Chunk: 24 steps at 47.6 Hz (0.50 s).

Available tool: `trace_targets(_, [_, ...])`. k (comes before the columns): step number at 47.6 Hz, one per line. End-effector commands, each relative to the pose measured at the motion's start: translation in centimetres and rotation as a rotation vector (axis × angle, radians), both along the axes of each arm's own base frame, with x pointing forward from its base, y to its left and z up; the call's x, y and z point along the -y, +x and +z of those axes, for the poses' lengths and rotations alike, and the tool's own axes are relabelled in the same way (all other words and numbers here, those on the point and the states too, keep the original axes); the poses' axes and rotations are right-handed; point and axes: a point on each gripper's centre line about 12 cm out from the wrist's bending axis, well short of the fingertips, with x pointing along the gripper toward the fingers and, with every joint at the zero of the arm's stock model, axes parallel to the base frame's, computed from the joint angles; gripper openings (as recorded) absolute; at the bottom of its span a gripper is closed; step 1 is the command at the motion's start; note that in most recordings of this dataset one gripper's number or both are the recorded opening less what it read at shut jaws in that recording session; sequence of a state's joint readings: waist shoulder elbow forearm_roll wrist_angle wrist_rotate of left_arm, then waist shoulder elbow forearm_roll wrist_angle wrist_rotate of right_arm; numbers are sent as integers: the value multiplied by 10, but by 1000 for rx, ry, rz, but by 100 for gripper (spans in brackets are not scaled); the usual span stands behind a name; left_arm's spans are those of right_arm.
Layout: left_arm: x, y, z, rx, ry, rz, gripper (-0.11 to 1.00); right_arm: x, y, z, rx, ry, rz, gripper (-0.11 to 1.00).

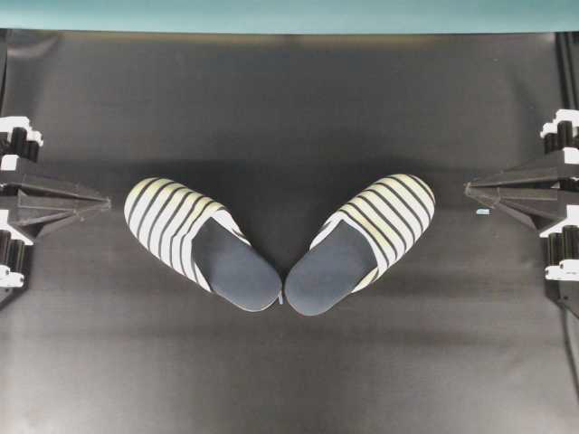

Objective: Arrange the slippers with the left arm.
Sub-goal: 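Move the left gripper over the left striped slipper's heel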

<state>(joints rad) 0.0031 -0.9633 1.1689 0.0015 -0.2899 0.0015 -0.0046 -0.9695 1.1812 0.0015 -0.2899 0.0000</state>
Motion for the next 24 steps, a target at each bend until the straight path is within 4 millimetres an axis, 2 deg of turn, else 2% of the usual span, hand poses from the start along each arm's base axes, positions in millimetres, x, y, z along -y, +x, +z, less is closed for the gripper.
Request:
trace_targets(1, [1, 6, -3, -57, 33, -7, 5, 0, 2, 2, 3, 1, -2, 4])
trace_targets(4, [0, 13, -9, -144, 28, -4, 8, 1, 3, -2, -17, 2, -6, 6])
trace_targets(8, [0, 22, -11, -229, 23, -1, -1, 4, 4, -8, -66, 7, -20, -1])
trace_targets(17, [-8, 48, -10, -347, 0, 33, 0, 8, 7, -17, -122, 15, -39, -1])
trace_targets(24, [-25, 75, -32, -527, -112, 106, 0, 10, 7, -20, -133, 16, -48, -1])
